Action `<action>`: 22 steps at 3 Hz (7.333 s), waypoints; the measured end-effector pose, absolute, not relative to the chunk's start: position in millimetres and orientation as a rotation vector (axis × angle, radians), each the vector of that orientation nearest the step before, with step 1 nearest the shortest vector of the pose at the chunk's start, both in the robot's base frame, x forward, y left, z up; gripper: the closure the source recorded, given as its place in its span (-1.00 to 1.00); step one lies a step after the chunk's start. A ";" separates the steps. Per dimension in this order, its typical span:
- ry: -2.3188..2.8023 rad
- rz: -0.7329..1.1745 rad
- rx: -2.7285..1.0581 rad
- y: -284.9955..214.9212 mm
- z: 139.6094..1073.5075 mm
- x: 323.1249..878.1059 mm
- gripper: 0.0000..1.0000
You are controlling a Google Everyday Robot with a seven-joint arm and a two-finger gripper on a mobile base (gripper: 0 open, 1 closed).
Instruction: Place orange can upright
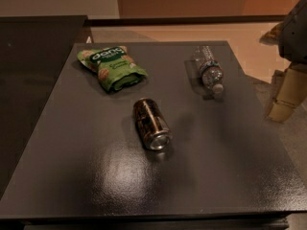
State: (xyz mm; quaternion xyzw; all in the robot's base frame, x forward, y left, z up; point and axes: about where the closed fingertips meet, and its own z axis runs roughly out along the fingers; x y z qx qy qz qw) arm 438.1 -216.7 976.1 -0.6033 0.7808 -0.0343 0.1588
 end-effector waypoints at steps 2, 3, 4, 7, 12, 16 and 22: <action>2.216 -0.081 -1.735 -215.0 978.4 439.0 -1.00; 2.130 -0.060 -1.834 -198.9 975.0 447.7 -1.00; 1.946 -0.073 -2.033 -168.6 966.2 463.4 -1.00; 1.126 -0.283 -2.597 -79.9 931.4 495.5 -1.00; -0.037 -0.144 -3.082 -28.5 857.3 456.9 -1.00; -0.103 -0.078 -3.111 -4.4 841.7 466.2 -0.15; -0.209 -0.403 -2.545 50.3 955.8 493.5 1.00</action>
Offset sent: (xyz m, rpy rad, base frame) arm 0.0011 0.0022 -0.0009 0.0251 0.0278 0.0337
